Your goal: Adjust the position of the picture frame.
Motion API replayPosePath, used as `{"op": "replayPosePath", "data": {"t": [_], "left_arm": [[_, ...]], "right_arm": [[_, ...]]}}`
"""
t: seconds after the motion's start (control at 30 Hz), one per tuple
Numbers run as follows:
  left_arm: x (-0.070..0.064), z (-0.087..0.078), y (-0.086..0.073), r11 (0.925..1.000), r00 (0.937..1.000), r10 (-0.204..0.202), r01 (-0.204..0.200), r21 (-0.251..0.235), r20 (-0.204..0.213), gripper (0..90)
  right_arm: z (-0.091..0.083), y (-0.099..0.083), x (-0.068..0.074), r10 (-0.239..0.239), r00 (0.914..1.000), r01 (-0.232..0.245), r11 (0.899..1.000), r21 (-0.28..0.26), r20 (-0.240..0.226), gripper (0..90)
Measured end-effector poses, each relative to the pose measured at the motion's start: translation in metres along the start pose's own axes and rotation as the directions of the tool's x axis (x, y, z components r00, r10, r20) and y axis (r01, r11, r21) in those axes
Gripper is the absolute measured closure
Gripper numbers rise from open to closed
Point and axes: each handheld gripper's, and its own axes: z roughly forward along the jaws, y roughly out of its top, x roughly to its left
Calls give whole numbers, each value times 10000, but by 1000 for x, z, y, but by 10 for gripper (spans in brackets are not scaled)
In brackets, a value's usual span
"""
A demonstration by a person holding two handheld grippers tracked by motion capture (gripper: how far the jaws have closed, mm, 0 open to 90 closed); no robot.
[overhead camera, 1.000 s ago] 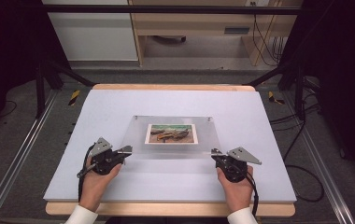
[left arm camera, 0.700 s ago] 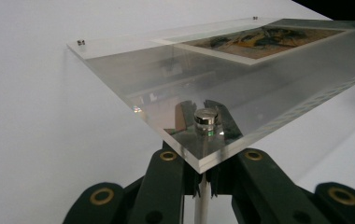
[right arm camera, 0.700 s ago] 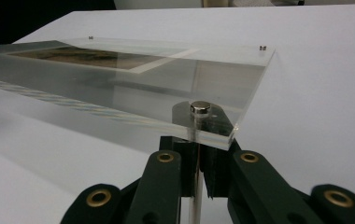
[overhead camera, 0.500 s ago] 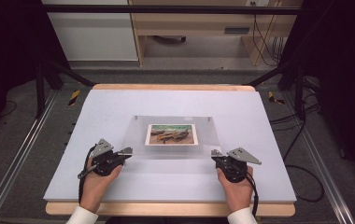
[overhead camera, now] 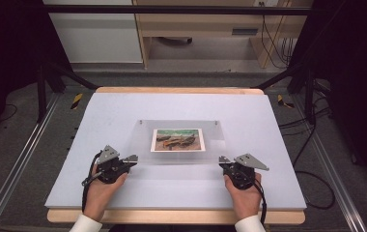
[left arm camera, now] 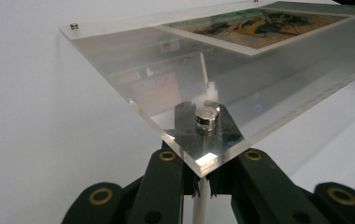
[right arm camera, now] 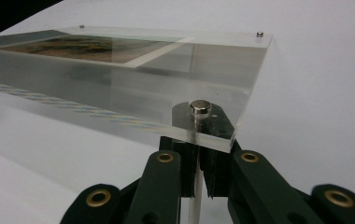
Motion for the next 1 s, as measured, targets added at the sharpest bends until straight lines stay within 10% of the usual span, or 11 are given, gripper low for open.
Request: {"op": "replayPosePath", "data": {"t": [1.0], "left_arm": [[-3,4,-4,9982,9996,98,-81,587,-277,831]], "right_arm": [[4,-7,-1,160,9999,-161,9984,542,25,841]]}}
